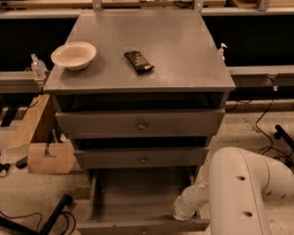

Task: Open bottom drawer

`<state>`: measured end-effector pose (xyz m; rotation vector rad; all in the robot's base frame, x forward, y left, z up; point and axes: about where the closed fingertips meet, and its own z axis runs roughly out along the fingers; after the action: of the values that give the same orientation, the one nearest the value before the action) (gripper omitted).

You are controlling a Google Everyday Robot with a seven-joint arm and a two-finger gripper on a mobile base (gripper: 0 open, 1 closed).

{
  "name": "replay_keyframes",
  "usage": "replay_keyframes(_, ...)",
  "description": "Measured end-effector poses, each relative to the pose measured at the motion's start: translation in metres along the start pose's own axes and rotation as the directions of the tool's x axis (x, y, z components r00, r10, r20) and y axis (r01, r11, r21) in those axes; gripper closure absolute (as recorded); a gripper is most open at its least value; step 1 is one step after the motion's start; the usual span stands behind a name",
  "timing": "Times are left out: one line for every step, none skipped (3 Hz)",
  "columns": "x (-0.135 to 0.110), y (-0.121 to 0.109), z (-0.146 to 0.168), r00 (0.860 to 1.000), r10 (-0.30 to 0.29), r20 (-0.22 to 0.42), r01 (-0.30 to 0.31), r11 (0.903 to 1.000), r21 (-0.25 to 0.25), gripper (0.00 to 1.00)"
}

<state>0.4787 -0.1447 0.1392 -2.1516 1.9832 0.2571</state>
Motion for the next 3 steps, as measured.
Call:
replay_keyframes(-0.0008,-0.0047,0.0001,1.0,0.0,0.0,0.0,1.0,0.0,1.0)
replay_keyframes(-0.0011,-0.0067,0.0002,1.0,0.0,0.0,0.0,1.0,0.0,1.0)
replay_keyframes(-0.0012,-0.0069,0.0002,1.0,0.0,0.0,0.0,1.0,0.0,1.0)
